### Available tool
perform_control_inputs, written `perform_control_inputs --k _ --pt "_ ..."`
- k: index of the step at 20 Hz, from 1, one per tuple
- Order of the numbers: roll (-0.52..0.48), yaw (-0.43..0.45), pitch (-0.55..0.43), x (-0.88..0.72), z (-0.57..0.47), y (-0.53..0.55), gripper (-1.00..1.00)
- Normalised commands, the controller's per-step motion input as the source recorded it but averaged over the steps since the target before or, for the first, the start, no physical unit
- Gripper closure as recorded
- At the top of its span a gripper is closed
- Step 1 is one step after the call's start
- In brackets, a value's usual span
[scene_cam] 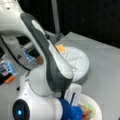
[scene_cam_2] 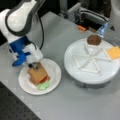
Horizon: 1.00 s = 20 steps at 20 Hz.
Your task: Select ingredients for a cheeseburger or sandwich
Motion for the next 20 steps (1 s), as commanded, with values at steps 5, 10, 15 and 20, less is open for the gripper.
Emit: perform_control_inputs --k 5,10,15,20 --pt "0.108 0.146 -0.01 0.25 0.02 -0.11 -1.0" --pt "0.082 0.164 -0.001 0.24 0.03 -0.18 -1.0" --pt "0.084 0.173 0.02 0.24 0.04 -0.2 -1.0" --pt "0.082 0.171 0.059 0.21 0.11 -0.22 -1.0"
